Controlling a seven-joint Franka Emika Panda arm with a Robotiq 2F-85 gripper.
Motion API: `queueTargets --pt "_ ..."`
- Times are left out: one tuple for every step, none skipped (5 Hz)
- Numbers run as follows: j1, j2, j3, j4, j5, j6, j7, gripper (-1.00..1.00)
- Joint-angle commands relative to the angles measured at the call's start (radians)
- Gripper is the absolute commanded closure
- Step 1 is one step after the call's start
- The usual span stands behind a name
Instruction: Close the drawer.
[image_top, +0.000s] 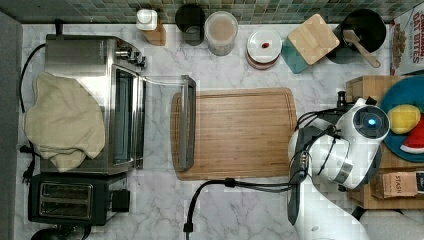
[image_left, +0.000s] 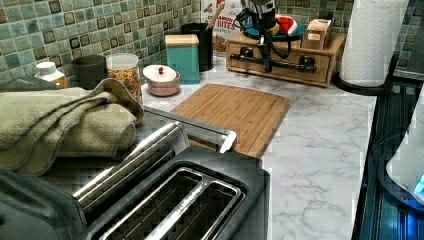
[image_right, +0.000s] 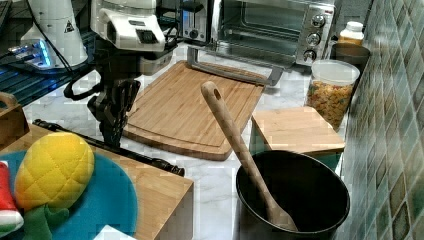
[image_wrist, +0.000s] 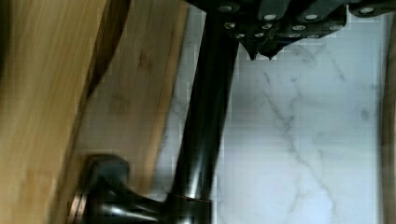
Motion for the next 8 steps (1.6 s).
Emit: queueTargets --pt "-0.134 -0.035 -0.141 0.208 0.015 0.04 -0.061 1.0" --pt "-0.132 -0.035 -0.143 0.208 0.016 0.04 -0.061 1.0" --pt "-0.133 -0.035 -0.143 0.208 0.016 0.04 -0.061 1.0" --pt "-0.132 -0.035 -0.144 0.208 0.016 0.04 -0.062 1.0" --pt "-0.133 -0.035 -0.143 0.208 0.016 0.04 -0.061 1.0" --pt "-0.104 -0.03 -0.174 0.208 0.032 0.042 -0.072 1.0" --pt "-0.125 -0.033 -0.151 0.208 0.02 0.041 -0.064 1.0" --pt "-0.144 -0.036 -0.131 0.208 0.009 0.04 -0.057 1.0"
